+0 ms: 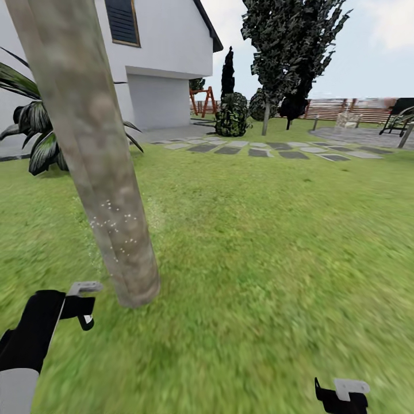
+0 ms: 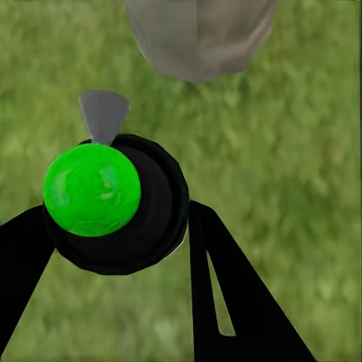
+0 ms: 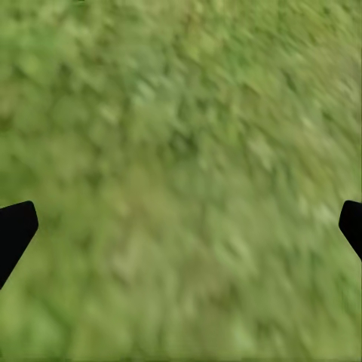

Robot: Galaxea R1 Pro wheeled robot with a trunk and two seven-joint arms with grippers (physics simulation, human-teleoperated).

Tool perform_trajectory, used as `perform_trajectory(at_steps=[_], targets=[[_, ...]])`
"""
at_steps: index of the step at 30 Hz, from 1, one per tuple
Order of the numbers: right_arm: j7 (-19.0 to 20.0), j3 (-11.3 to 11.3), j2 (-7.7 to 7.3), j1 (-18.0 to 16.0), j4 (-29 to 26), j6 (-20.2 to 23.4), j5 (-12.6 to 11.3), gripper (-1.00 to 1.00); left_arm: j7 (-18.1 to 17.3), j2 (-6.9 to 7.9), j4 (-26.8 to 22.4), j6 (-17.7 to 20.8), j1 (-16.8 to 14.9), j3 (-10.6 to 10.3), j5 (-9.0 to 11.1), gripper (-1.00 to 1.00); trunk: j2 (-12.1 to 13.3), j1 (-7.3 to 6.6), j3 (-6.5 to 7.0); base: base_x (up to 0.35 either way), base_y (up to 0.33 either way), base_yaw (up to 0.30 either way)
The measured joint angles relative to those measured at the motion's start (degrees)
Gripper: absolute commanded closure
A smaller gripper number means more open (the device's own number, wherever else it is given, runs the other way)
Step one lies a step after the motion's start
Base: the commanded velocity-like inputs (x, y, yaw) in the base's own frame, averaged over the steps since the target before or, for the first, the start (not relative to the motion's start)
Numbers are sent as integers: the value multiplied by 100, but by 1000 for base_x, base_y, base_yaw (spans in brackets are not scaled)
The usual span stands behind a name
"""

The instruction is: In the garden, pick up the pesticide atomizer on the floor and spray pesticide onto both trees until each tree trunk is fully covered.

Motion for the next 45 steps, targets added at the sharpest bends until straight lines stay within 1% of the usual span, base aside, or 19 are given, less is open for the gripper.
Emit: perform_trajectory(at_steps=[3, 5, 9, 12, 13, 15, 17, 19, 21, 22, 24, 25, 27, 28, 30, 32, 38, 41, 45], targets=[[6, 0, -1, 0, 0, 0, 1, -100, 3, -13, -3, -5, 2, -73, 1, 100, 0, 0, 0, 304, 79, 1], [7, 0, -1, 0, 0, 0, 1, -100, 5, 16, -23, -4, 2, -112, -22, 100, 0, 0, 0, 330, 134, 0], [7, 0, 0, 0, 0, 0, 1, -100, 5, 20, -43, -1, 2, -117, -21, 100, 0, 0, 0, 307, 176, 0], [7, 0, 0, 0, 0, 0, 5, -100, 13, 54, 9, -1, 13, -89, -42, 100, 0, 0, 0, 101, 87, 0], [7, 0, 0, 0, 0, 0, 8, -100, 14, 58, 12, -2, 63, -93, -47, 100, 0, 0, 0, 18, 16, 0], [7, 0, 0, 0, 0, 0, 10, -100, 18, 17, 16, -18, 386, -109, -5, 100, 0, 0, -1, 5, 4, 0], [7, 3, 0, 0, 0, 0, 12, -100, 25, -1, 15, -39, 518, -87, -20, 100, 0, 0, 0, 1, -95, 0], [7, 3, 3, 0, 0, 0, 11, -100, 29, -8, 18, -77, 549, -79, -12, 100, 0, 0, 0, 0, -208, 0], [7, 7, 3, 0, 0, 0, 13, -100, 60, -21, 43, -409, 653, -49, -18, 100, 0, 0, 0, 0, -257, 0], [7, 6, 5, 0, 0, 0, 12, -100, 140, -23, 102, -540, 718, -32, -20, 100, 0, 0, 0, 0, -266, 0], [7, 8, 7, 0, 0, 0, 13, -100, 284, -43, 331, -619, 755, -23, 17, 100, 0, 0, 0, 0, -269, 0], [7, 9, 8, 0, 2, 1, 15, -100, 431, -80, 525, -757, 765, -15, 28, 100, 0, 0, 0, 0, -270, 0], [7, 9, 8, 0, 5, 0, 14, -100, 646, -108, 626, -1059, 766, -12, 26, 100, 0, 0, 0, 0, -270, 0], [7, 9, 8, 0, 7, 0, 14, -100, 780, -115, 658, -1140, 766, -11, 20, 100, 0, 0, 0, 0, -270, 0], [7, 9, 9, 0, 8, 0, 13, -100, 961, -131, 705, -1201, 767, -11, 44, 100, 0, 0, 0, 36, -270, 0], [7, 9, 9, 0, 9, 0, 12, -100, 1014, -133, 740, -1222, 767, -11, 55, 100, 0, 0, 0, 86, -270, 0], [-1, 10, 14, 0, 15, 0, 16, -100, 1033, -139, 747, -1230, 767, -6, 64, 100, 0, 0, 0, 130, -269, 16], [-2, 9, 18, 0, 11, 0, 11, -100, 1034, -139, 704, -1229, 767, -3, 76, 100, 0, 0, 0, 138, -263, 222], [-8, 9, 17, 0, 9, 0, 10, -100, 1041, -135, 668, -1230, 767, -1, 158, 100, 0, 0, 0, 141, -261, 271]])
